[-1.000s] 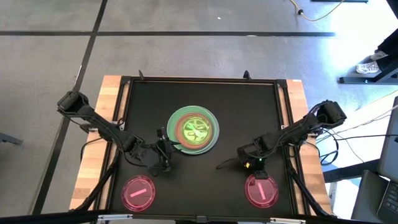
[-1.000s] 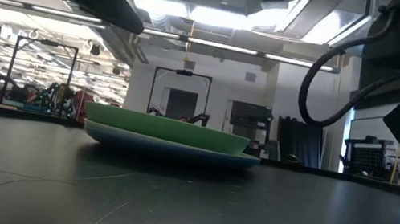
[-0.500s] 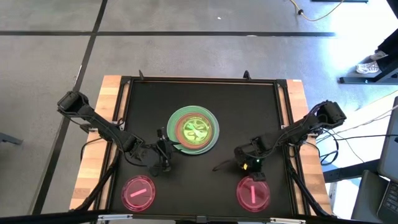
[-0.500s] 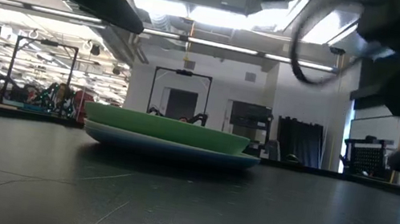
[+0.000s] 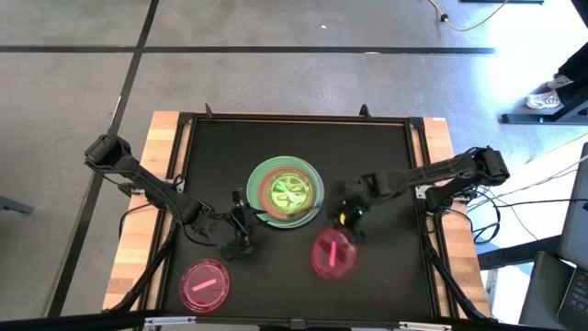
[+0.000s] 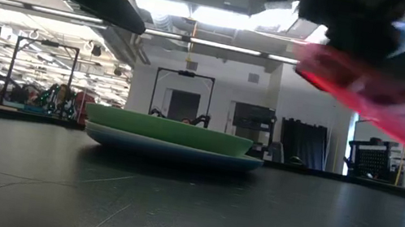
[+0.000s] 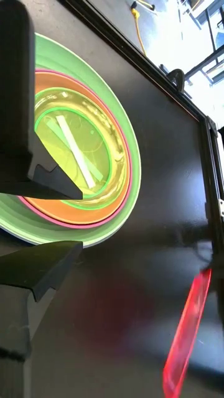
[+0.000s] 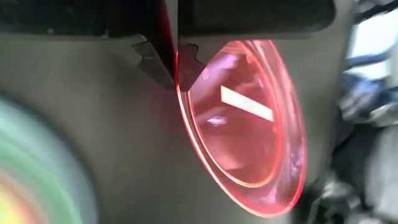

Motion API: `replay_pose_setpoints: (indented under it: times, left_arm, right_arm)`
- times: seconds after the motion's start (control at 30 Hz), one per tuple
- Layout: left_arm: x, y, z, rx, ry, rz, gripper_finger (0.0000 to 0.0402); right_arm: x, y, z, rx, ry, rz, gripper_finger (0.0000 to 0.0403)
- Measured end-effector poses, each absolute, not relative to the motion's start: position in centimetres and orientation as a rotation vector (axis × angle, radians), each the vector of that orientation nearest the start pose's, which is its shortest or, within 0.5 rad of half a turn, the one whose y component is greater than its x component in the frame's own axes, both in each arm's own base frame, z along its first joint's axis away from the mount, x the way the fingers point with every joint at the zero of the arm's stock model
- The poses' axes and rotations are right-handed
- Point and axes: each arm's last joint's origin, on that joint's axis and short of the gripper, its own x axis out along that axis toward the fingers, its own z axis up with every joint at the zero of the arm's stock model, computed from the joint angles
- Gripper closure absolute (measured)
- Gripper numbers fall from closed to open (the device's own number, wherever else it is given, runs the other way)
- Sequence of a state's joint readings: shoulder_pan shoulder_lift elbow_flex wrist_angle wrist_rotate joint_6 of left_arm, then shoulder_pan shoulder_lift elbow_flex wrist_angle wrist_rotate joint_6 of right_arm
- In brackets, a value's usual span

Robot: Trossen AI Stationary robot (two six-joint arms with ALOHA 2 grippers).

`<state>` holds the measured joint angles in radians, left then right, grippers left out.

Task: Stack plastic plates
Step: Stack the right red plate on the light green plate

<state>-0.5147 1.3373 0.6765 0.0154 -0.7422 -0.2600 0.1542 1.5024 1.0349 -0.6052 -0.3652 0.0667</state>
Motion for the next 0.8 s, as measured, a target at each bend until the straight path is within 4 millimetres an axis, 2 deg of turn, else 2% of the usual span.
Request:
replay_pose_setpoints:
  times: [0.2,0.4,0.6,0.8]
  left_arm:
    - [23.6,-11.1,20.4,0.127,0.488,0.284,0.0292]
    - [23.6,-11.1,20.4,0.127,0.487,0.284,0.0292]
    - [23.6,-11.1,20.4,0.127,0.488,0.284,0.0292]
    - [23.6,-11.1,20.4,0.125,0.485,0.284,0.0292]
  right_arm:
    - [30.9,1.8,26.0,0.031,0.927,0.224,0.0401]
    - [32.3,-2.0,27.5,0.025,0.734,0.083,0.0401]
    - [33.2,-5.3,26.8,0.065,0.679,-0.006,0.0400]
    - [34.3,-7.2,24.1,0.164,0.743,-0.002,0.0400]
